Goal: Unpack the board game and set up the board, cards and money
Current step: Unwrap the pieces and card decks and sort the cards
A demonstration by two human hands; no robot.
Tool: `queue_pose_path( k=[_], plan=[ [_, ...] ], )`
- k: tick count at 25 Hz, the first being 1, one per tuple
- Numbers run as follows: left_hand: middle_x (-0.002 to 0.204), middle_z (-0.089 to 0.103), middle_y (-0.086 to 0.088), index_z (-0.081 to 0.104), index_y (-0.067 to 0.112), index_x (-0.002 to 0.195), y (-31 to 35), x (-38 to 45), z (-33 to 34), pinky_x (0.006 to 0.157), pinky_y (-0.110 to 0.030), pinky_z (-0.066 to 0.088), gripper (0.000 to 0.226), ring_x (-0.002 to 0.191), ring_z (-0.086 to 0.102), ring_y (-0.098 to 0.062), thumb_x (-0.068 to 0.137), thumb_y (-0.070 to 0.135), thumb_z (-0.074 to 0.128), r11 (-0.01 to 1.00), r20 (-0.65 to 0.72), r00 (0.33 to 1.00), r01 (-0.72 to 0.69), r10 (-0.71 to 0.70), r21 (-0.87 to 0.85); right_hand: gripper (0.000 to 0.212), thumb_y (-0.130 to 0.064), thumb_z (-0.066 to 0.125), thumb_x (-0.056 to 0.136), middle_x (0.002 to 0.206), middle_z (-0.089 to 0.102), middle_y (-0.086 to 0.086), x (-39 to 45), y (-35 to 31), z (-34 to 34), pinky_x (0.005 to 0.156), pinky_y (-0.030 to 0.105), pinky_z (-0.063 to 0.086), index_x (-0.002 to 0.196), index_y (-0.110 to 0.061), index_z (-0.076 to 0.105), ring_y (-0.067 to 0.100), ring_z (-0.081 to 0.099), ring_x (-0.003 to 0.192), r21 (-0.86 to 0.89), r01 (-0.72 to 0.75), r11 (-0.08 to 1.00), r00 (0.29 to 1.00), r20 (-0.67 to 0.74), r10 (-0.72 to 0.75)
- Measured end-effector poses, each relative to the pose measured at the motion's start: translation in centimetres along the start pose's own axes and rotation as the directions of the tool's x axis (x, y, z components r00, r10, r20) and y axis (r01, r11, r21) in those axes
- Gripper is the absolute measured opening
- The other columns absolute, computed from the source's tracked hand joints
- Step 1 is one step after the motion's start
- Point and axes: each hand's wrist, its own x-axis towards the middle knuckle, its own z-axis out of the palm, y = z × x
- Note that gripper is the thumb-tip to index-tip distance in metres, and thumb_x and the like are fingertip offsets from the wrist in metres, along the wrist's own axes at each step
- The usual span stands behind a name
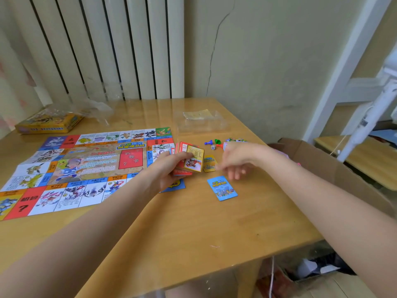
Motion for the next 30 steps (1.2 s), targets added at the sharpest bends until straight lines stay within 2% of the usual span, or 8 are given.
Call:
queue_pose_path(
  k=[3, 10, 13, 18, 22, 25, 27, 30],
  plan=[
    [0.074, 0.07, -0.001, 0.059, 0.015, 0.093, -0.1, -0.2, 0.2, 0.058, -0.024, 0.053, 0.01, 0.065, 0.066, -0.011, 0.085, 0.012, 0.065, 0.999, 0.03, 0.999, -0.026, 0.027, -0.022, 0.03, -0.032, 0.062, 0.088, 0.068, 0.064, 0.009, 0.2, -1.0, -0.3, 0.041, 0.017, 0.045, 0.089, -0.002, 0.062, 0.011, 0.059, 0.048, 0.386, 0.14, 0.912, 0.99, -0.075, -0.12],
    [0.068, 0.072, -0.003, 0.058, 0.005, 0.101, 1.2, 0.0, -0.5, 0.051, -0.022, 0.056, 0.012, 0.057, 0.068, -0.012, 0.09, 0.008, 0.056, 0.994, 0.055, 0.997, -0.043, 0.048, -0.101, 0.01, -0.005, 0.059, 0.089, 0.055, 0.054, 0.008, 1.9, -0.4, -0.4, 0.032, 0.015, 0.036, 0.08, -0.003, 0.054, 0.004, 0.047, 0.029, 0.505, 0.214, 0.836, 0.949, -0.311, -0.055],
    [0.082, 0.067, -0.007, 0.05, 0.005, 0.119, 1.3, 0.4, -1.3, 0.053, -0.025, 0.056, 0.033, 0.067, 0.065, -0.016, 0.087, 0.008, 0.06, 0.998, -0.046, 0.998, -0.048, 0.046, -0.036, 0.025, -0.005, 0.056, 0.091, 0.048, 0.048, 0.003, 2.3, -0.1, -0.1, 0.031, 0.014, 0.031, 0.067, -0.008, 0.048, 0.006, 0.043, 0.032, 0.355, 0.126, 0.926, 0.975, -0.216, -0.049],
    [0.084, 0.065, -0.006, 0.055, 0.011, 0.098, 0.9, 0.6, -1.0, 0.063, -0.029, 0.054, 0.015, 0.07, 0.063, -0.015, 0.086, 0.006, 0.063, 1.0, -0.051, 0.998, -0.024, 0.025, 0.014, 0.025, -0.005, 0.057, 0.091, 0.064, 0.043, 0.002, 2.8, -0.7, 0.7, 0.036, 0.014, 0.032, 0.067, -0.01, 0.05, 0.01, 0.035, 0.052, 0.485, 0.089, 0.87, 0.995, -0.077, -0.059],
    [0.083, 0.065, -0.005, 0.056, 0.01, 0.098, 0.9, 0.8, -0.8, 0.061, -0.027, 0.053, 0.018, 0.07, 0.063, -0.015, 0.084, 0.006, 0.066, 0.999, -0.055, 0.997, -0.043, 0.045, 0.027, 0.03, -0.013, 0.069, 0.082, 0.071, 0.051, 0.009, 3.5, -0.1, 0.6, 0.049, 0.023, 0.038, 0.063, -0.012, 0.046, 0.017, 0.042, 0.05, 0.137, 0.063, 0.989, 0.969, -0.247, -0.028],
    [0.084, 0.066, -0.006, 0.056, 0.01, 0.095, 0.8, 0.6, -0.7, 0.064, -0.028, 0.053, 0.018, 0.071, 0.063, -0.016, 0.082, 0.006, 0.068, 0.998, -0.047, 0.998, -0.039, 0.041, 0.039, 0.027, -0.021, 0.075, 0.076, 0.089, 0.06, 0.011, 3.4, -0.3, 1.5, 0.053, 0.029, 0.042, 0.091, -0.002, 0.064, 0.023, 0.052, 0.061, -0.084, -0.002, 0.996, 0.928, -0.372, -0.029],
    [0.082, 0.067, -0.006, 0.058, 0.01, 0.096, 0.7, 0.6, -0.7, 0.062, -0.027, 0.054, 0.017, 0.067, 0.065, -0.015, 0.082, 0.007, 0.068, 0.999, -0.038, 0.999, -0.037, 0.039, 0.036, 0.033, -0.023, 0.071, 0.081, 0.084, 0.056, 0.01, 3.1, -0.5, 1.3, 0.052, 0.03, 0.039, 0.102, 0.001, 0.062, 0.019, 0.048, 0.057, 0.13, 0.097, 0.987, 0.911, -0.41, -0.036],
    [0.067, 0.07, -0.001, 0.06, 0.011, 0.09, 0.7, 0.3, -0.3, 0.051, -0.021, 0.054, 0.011, 0.054, 0.067, -0.009, 0.083, 0.011, 0.068, 1.0, 0.005, 1.0, -0.002, 0.002, -0.014, 0.03, -0.026, 0.064, 0.087, 0.072, 0.059, 0.007, 2.2, -1.0, 0.7, 0.043, 0.018, 0.041, 0.099, 0.002, 0.061, 0.012, 0.048, 0.051, 0.562, 0.214, 0.799, 0.97, -0.222, -0.104]
  ],
)
